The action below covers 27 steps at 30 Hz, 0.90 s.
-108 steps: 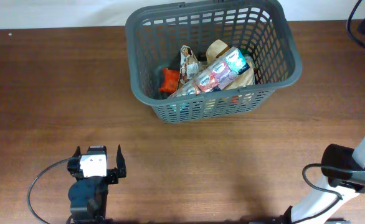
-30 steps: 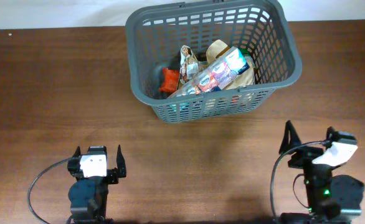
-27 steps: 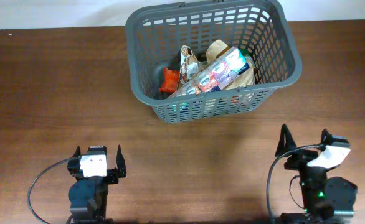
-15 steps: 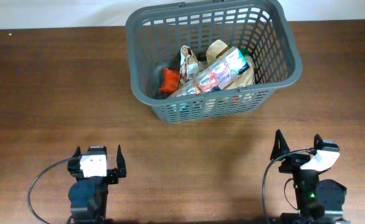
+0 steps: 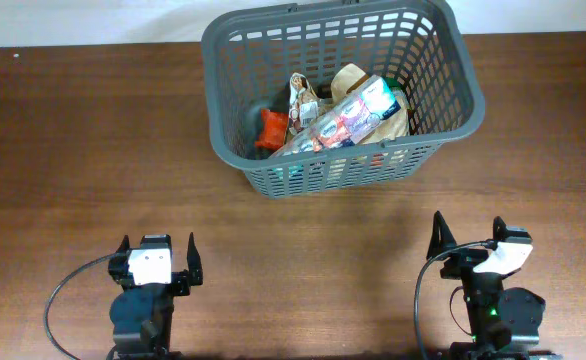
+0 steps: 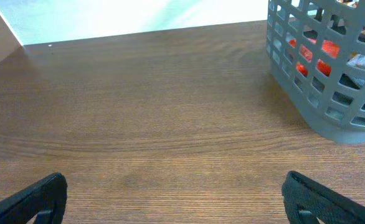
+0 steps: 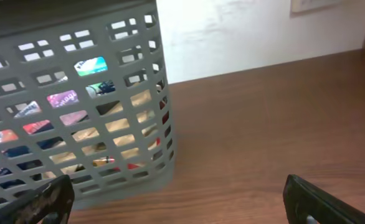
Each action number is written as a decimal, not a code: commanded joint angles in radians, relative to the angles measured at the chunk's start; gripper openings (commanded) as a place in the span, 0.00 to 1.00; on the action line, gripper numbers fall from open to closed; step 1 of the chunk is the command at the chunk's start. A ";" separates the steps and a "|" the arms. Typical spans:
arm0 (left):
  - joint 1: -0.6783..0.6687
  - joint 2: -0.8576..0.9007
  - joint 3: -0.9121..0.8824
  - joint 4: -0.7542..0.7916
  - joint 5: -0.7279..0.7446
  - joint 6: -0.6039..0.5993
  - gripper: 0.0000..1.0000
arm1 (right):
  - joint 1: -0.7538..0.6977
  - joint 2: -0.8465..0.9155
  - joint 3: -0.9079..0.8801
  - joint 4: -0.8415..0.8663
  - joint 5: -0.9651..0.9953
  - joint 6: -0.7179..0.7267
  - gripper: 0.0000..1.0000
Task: Pack container
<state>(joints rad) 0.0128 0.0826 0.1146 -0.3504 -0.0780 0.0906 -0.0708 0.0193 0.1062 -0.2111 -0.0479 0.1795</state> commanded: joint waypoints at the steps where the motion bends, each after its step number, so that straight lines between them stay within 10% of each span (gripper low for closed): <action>1: 0.005 -0.008 -0.008 0.002 0.007 0.020 0.99 | 0.006 -0.016 -0.029 0.019 -0.050 -0.018 0.99; 27: 0.005 -0.008 -0.008 0.002 0.007 0.020 0.99 | 0.006 -0.016 -0.048 0.023 -0.132 -0.229 0.99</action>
<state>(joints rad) 0.0128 0.0826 0.1146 -0.3504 -0.0780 0.0906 -0.0708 0.0154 0.0669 -0.1921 -0.1638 -0.0380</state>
